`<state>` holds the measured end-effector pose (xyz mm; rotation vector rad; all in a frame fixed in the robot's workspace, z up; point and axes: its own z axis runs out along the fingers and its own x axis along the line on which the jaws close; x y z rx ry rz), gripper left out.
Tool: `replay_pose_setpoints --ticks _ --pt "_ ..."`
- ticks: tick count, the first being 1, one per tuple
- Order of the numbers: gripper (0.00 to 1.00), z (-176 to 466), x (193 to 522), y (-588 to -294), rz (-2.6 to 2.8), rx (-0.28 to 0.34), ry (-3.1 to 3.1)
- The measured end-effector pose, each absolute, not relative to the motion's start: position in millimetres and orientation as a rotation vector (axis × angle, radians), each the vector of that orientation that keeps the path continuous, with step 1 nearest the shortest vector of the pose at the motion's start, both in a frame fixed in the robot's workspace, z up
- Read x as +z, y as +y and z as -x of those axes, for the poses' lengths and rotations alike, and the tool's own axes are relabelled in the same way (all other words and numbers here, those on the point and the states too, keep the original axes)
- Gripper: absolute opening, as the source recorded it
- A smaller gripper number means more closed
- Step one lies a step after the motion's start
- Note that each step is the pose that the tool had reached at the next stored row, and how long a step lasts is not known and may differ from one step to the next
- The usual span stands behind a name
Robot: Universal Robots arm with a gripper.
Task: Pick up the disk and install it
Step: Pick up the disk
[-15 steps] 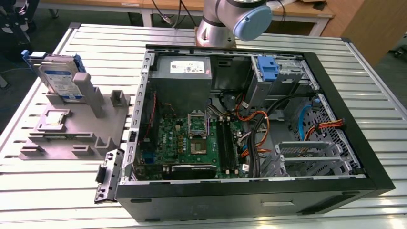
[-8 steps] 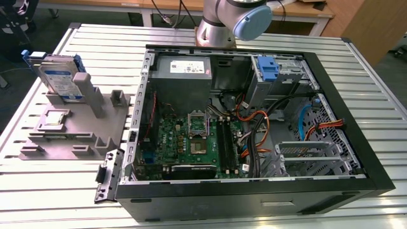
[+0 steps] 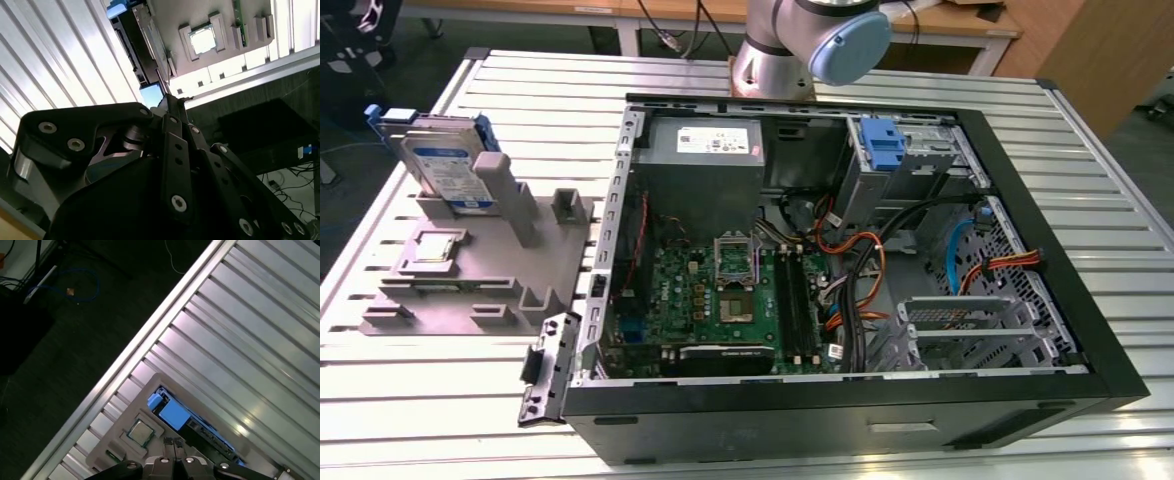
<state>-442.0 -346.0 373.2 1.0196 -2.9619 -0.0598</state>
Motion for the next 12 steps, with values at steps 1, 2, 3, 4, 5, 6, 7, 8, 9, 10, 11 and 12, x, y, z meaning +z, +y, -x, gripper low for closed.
replay_pose_setpoints --ticks 1,2,3,4,5,6,7,8,9,10,11,12 --pt "0.10 441.9 372.8 -346.0 -1.034 -0.059 -2.958" --pt "0.10 442.0 372.5 -346.0 -1.056 -0.059 -2.950" --pt "0.10 442.0 372.3 -346.0 -1.081 -0.059 -2.940" --pt "0.10 442.1 372.0 -346.0 -1.107 -0.059 -2.930" --pt "0.10 442.1 371.8 -346.0 -1.133 -0.059 -2.920" --pt "0.10 442.1 371.7 -346.0 -1.158 -0.059 -2.910" --pt "0.10 442.1 371.6 -346.0 -1.182 -0.059 -2.900" --pt "0.10 442.1 371.5 -346.0 -1.205 -0.058 -2.890" --pt "0.10 442.1 371.4 -346.0 -1.231 -0.058 -2.879" --pt "0.10 442.1 371.4 -346.0 -1.256 -0.058 -2.868" --pt "0.10 442.1 371.4 -346.0 -1.281 -0.058 -2.856" --pt "0.10 442.1 371.4 -346.0 -1.306 -0.058 -2.844"
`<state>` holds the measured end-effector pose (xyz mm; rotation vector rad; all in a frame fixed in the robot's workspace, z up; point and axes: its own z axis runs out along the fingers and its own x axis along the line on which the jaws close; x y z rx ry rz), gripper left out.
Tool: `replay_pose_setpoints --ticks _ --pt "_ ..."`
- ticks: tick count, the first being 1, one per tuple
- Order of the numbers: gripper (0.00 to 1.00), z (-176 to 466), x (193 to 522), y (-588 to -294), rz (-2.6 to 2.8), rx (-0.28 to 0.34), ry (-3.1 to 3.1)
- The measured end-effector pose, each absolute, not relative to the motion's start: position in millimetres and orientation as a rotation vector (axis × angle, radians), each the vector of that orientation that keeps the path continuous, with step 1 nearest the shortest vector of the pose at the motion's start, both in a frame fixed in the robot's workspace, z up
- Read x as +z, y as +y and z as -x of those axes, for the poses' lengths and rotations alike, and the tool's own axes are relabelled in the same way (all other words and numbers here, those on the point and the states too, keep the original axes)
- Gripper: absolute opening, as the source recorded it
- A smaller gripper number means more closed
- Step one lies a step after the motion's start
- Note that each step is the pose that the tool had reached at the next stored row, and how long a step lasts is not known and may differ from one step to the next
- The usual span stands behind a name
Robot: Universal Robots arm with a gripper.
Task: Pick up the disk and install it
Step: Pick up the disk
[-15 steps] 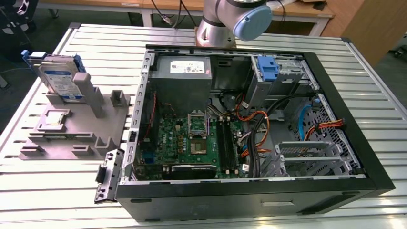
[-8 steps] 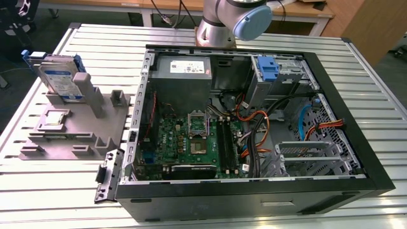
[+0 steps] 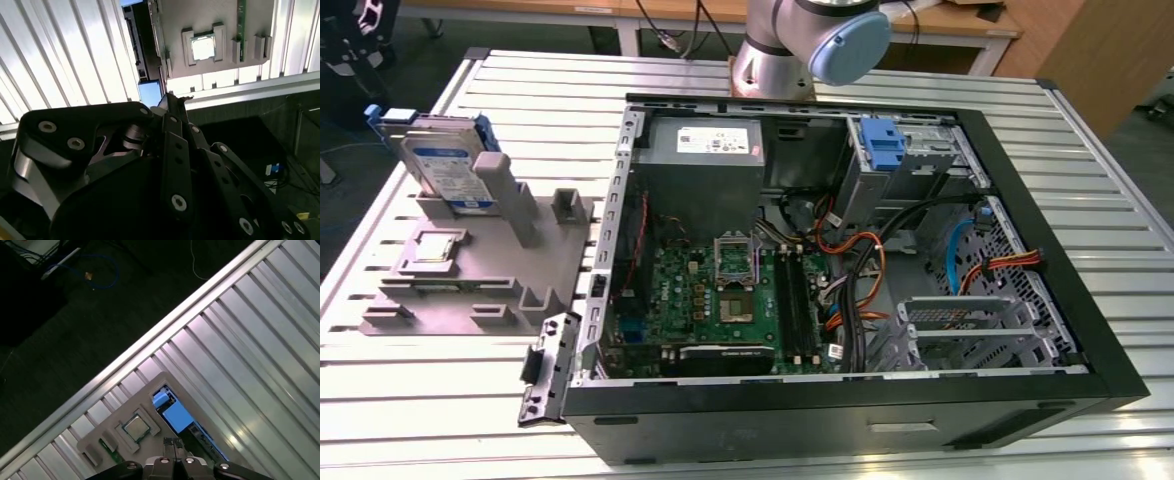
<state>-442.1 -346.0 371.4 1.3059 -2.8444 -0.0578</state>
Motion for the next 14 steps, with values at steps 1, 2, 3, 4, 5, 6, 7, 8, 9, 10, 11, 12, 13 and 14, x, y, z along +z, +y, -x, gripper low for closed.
replay_pose_setpoints --ticks 1,2,3,4,5,6,7,8,9,10,11,12,13,14 --pt "0.10 442.1 371.3 -346.0 -1.331 -0.058 -2.833" --pt "0.10 442.1 371.3 -346.0 -1.355 -0.057 -2.821" --pt "0.10 442.1 371.3 -346.0 -1.376 -0.057 -2.810" --pt "0.10 442.1 371.4 -346.0 -1.392 -0.057 -2.802" --pt "0.10 442.1 371.3 -346.0 -1.399 -0.057 -2.799" --pt "0.10 442.1 371.3 -346.1 -1.400 -0.057 -2.798" --pt "0.10 442.1 371.4 -346.1 -1.400 -0.057 -2.798" --pt "0.10 442.1 371.3 -346.2 -1.400 -0.057 -2.798" --pt "0.10 442.1 371.3 -346.2 -1.400 -0.057 -2.798" --pt "0.10 442.1 371.3 -346.2 -1.400 -0.057 -2.798" --pt "0.10 442.1 371.3 -346.2 -1.400 -0.057 -2.798" --pt "0.10 442.1 371.3 -346.2 -1.400 -0.057 -2.798" --pt "0.10 442.1 371.3 -346.2 -1.400 -0.057 -2.798" --pt "0.10 442.1 371.3 -346.2 -1.401 -0.057 -2.798"
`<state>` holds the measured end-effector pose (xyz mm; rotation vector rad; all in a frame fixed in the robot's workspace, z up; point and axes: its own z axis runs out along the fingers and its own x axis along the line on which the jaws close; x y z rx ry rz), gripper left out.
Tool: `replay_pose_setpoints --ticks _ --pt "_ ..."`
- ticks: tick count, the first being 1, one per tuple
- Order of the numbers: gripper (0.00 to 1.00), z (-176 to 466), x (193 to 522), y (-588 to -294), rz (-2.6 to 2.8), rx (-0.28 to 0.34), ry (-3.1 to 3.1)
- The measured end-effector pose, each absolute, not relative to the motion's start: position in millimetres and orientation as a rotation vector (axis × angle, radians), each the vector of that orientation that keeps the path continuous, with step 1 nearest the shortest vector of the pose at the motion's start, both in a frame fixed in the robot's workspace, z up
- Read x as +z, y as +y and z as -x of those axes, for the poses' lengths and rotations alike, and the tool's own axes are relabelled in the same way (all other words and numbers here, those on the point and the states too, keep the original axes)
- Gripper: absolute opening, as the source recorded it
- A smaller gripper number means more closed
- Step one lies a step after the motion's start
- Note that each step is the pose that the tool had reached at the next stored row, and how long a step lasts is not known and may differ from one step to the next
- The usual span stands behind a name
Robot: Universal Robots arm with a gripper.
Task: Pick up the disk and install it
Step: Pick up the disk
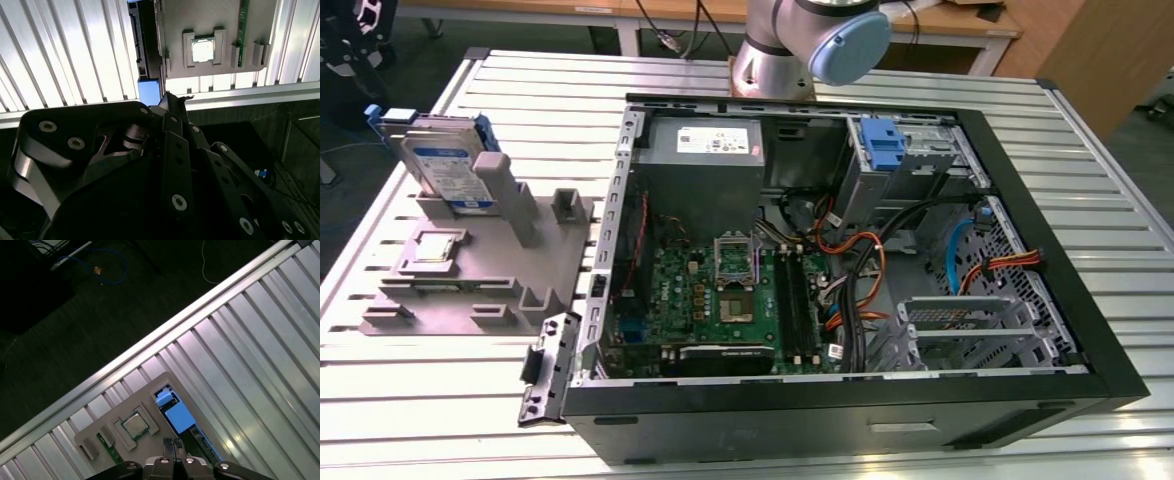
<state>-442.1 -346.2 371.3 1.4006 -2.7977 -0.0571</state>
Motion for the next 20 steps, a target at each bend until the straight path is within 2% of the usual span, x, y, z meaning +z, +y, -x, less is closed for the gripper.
replay_pose_setpoints --ticks 20 --pt "0.10 442.1 370.2 -346.2 -1.708 -0.055 -2.617"
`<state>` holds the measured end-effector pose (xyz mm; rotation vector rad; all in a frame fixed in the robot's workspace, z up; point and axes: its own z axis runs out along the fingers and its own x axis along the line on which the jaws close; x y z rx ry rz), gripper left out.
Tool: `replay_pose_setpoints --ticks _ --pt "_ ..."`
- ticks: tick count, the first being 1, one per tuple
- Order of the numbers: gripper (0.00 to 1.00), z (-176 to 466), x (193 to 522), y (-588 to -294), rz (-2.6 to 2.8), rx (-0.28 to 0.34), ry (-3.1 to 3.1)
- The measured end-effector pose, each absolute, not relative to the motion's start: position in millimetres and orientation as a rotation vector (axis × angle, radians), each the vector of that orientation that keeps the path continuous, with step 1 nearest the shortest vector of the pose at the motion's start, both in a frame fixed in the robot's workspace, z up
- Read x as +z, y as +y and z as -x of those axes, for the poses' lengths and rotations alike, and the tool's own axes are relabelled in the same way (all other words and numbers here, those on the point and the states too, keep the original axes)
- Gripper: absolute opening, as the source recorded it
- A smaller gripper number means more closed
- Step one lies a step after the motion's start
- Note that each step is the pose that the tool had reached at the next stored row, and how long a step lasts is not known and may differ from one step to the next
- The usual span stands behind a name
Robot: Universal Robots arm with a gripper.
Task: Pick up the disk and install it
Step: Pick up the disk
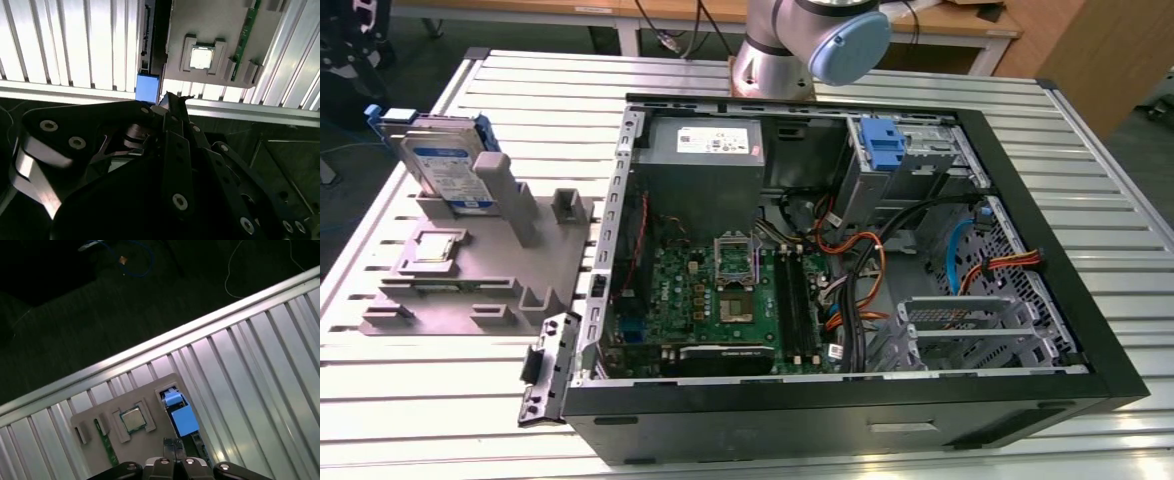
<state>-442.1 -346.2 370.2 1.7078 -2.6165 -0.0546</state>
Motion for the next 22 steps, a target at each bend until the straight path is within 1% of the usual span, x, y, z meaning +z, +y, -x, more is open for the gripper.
replay_pose_setpoints --ticks 10,14,22 --pt "0.10 442.1 367.3 -346.2 -1.880 -0.049 -2.501" --pt "0.10 442.6 366.5 -346.2 -1.904 -0.020 -2.515" --pt "0.10 442.7 366.2 -346.2 -1.987 -0.023 -2.450"
